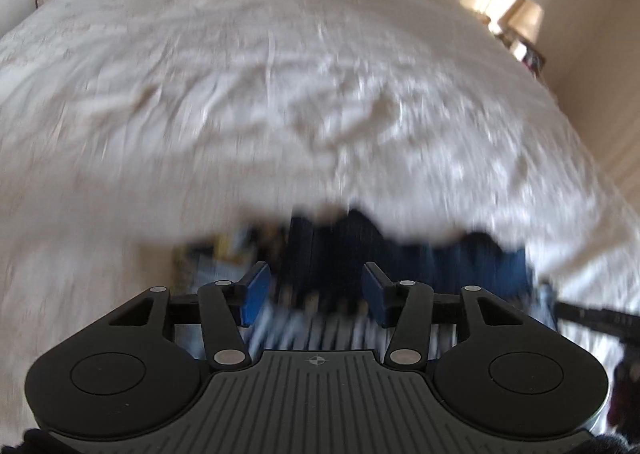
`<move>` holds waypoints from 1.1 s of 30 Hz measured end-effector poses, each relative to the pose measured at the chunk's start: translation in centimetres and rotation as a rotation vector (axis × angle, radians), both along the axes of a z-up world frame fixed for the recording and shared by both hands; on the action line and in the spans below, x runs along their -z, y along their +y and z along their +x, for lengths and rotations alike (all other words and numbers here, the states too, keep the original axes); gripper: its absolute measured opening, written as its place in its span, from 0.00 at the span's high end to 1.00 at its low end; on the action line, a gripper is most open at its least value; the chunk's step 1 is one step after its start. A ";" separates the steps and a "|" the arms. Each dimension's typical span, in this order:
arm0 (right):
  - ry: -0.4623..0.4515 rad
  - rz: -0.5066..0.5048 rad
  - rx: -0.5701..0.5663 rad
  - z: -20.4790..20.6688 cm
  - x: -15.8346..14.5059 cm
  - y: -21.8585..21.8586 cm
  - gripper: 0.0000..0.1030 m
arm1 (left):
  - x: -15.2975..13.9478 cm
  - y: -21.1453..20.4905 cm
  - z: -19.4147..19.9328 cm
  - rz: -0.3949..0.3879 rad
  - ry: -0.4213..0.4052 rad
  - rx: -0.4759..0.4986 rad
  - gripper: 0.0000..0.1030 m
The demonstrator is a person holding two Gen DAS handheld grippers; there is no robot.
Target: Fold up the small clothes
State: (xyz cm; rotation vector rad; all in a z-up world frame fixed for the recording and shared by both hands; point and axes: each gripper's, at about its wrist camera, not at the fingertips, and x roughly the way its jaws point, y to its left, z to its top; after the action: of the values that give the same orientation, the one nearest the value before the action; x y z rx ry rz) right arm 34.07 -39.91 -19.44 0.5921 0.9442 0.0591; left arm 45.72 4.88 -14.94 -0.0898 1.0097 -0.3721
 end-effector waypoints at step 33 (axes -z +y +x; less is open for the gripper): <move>0.122 -0.130 -0.113 -10.9 1.7 2.7 0.46 | 5.8 4.3 -10.6 0.109 0.118 -0.003 0.45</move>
State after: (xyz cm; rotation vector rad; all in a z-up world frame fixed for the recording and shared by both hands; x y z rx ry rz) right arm 23.20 -37.17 -21.10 0.4257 1.0911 0.0622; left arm 35.16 9.22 -20.73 -0.0153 1.1441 -0.3115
